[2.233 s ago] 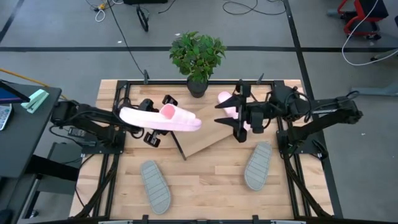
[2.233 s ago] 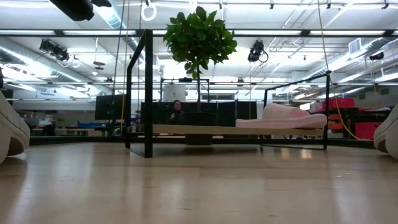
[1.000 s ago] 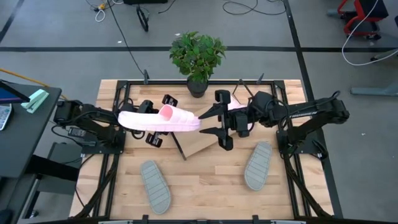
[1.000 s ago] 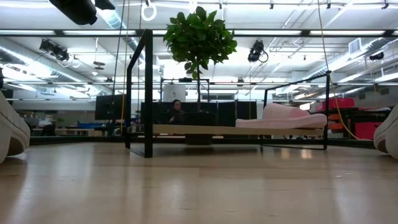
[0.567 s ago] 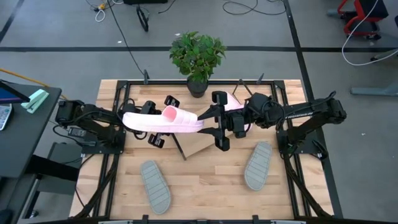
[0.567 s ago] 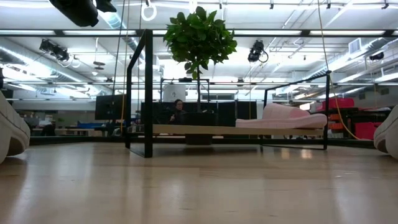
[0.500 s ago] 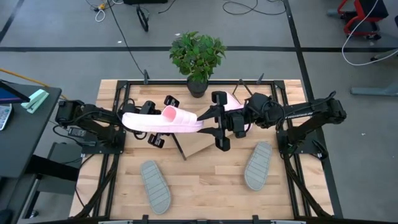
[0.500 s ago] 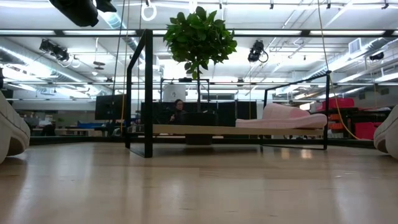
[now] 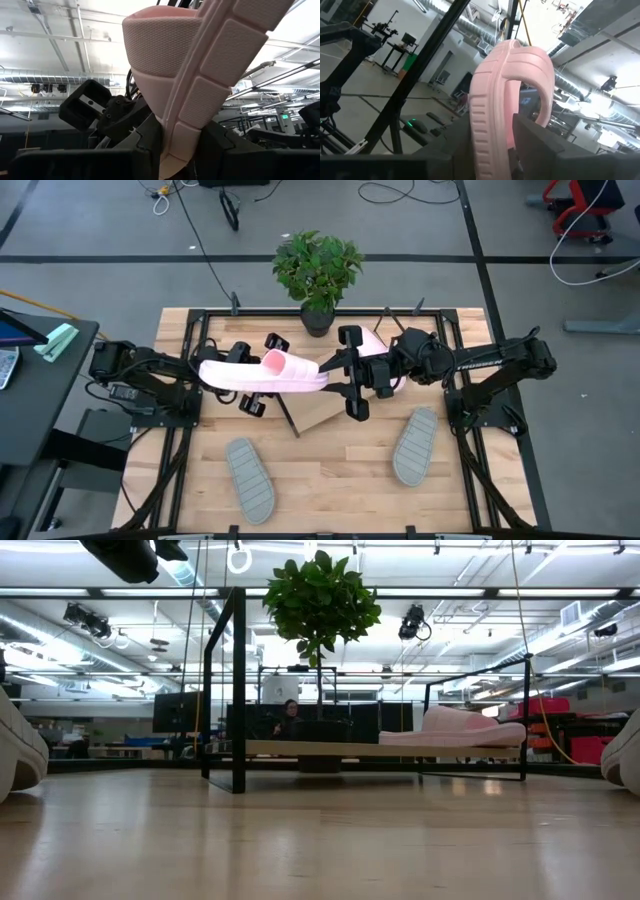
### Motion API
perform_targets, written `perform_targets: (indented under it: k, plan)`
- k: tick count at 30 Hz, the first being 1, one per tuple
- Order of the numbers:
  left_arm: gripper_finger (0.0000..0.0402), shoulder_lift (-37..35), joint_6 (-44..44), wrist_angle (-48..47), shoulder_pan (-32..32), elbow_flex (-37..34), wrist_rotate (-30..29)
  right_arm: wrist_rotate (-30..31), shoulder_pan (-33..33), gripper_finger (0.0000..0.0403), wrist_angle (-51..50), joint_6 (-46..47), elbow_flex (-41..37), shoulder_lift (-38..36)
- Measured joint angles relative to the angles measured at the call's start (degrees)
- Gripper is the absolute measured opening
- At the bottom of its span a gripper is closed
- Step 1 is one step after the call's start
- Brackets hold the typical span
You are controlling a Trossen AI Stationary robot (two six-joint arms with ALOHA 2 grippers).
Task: Pick and place slides into the shelf
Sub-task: Put the pink slipper on the shelf
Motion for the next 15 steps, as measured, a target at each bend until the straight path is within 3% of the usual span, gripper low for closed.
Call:
perform_targets:
  k: [4, 12, 15]
  plan:
    - [0.0091, 0.0, 0.0, -0.1, 0.0, 0.0, 0.0, -0.1, 0.0, 0.0140, -0.3, 0.0, 0.0, 0.0]
    - [0.0091, 0.0, 0.0, -0.2, 0.0, 0.0, 0.0, -0.6, 0.0, 0.0047, -1.6, -0.7, 0.0, 0.0]
    - [0.0091, 0.0, -0.9, -0.3, 0.0, 0.0, 0.0, -0.6, 0.0, 0.0043, -1.5, -1.2, 0.0, 0.0]
